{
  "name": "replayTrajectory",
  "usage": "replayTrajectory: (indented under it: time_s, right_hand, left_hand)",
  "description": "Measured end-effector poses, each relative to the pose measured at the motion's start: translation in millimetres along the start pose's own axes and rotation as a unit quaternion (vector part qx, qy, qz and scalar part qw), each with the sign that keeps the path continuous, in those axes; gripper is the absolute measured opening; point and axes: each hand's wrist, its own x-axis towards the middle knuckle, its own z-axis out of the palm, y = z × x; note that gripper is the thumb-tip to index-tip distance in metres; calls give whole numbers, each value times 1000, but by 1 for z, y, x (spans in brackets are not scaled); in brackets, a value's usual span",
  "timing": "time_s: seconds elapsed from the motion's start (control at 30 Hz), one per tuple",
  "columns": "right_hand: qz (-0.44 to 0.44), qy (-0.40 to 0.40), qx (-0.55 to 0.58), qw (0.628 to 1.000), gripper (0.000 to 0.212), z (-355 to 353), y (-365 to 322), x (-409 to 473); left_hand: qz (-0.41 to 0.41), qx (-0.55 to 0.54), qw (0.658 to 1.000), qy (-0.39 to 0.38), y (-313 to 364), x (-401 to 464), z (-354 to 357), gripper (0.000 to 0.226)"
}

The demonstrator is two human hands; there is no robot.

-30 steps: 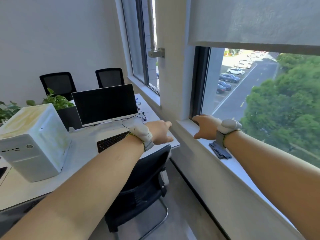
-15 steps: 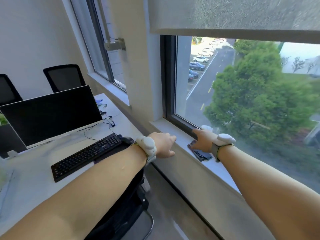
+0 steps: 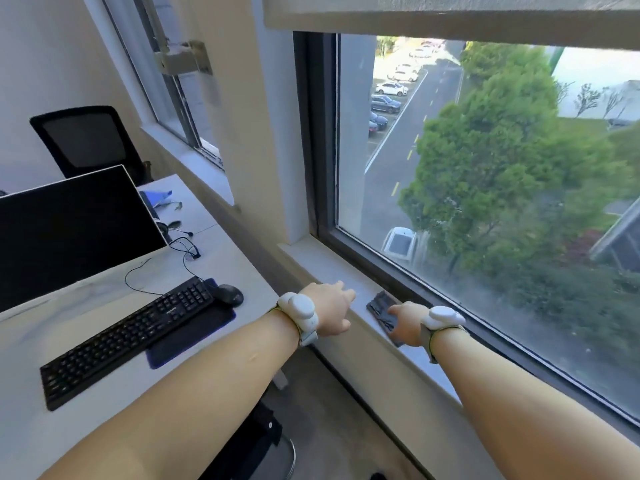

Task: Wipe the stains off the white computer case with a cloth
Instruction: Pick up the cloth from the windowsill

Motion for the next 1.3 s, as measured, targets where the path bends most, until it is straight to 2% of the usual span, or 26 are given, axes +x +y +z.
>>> replayTrajectory:
  time_s: [0.17, 0.3, 0.4, 0.47, 0.53, 0.63, 0.73, 0.97, 1.07, 1.17, 1.2, 1.3]
  right_hand:
    - [-23, -62, -64, 996, 66, 13, 17, 52]
    - [-46, -99, -100, 989, 58, 28, 34, 80]
    - [-61, -138, -147, 978, 41, 41, 46, 89]
    - [-68, -148, -163, 973, 50, 46, 53, 95]
    - [-70, -165, -177, 968, 48, 46, 55, 98]
    - [-67, -133, -114, 982, 38, 43, 59, 115]
    - [-51, -143, -92, 984, 21, 14, 54, 124]
    - [-111, -93, -79, 986, 38, -74, 20, 112]
    - [-165, -76, -34, 983, 27, -105, -4, 109]
    - [-218, -65, 58, 972, 16, -127, -33, 97]
    - [-230, -61, 93, 967, 13, -133, -43, 94]
    - [-266, -50, 179, 946, 11, -145, -77, 78]
  left_hand:
    - [-27, -16, 999, 20, -3, 55, 6, 43]
    - [-48, -40, 998, -16, 1, 95, 13, 41]
    - [-54, -58, 996, -41, 4, 116, 19, 43]
    - [-58, -61, 995, -48, 6, 127, 22, 43]
    - [-61, -62, 995, -56, 6, 134, 24, 45]
    - [-63, -66, 994, -65, 0, 144, 21, 48]
    - [-68, -68, 993, -62, -6, 150, 15, 50]
    - [-92, -82, 992, -38, -22, 140, 1, 49]
    - [-106, -116, 987, -24, -31, 123, -3, 62]
    - [-105, -184, 977, -20, -42, 97, -12, 74]
    - [-103, -205, 973, -16, -45, 87, -17, 67]
    - [-121, -219, 968, 6, -61, 55, -26, 27]
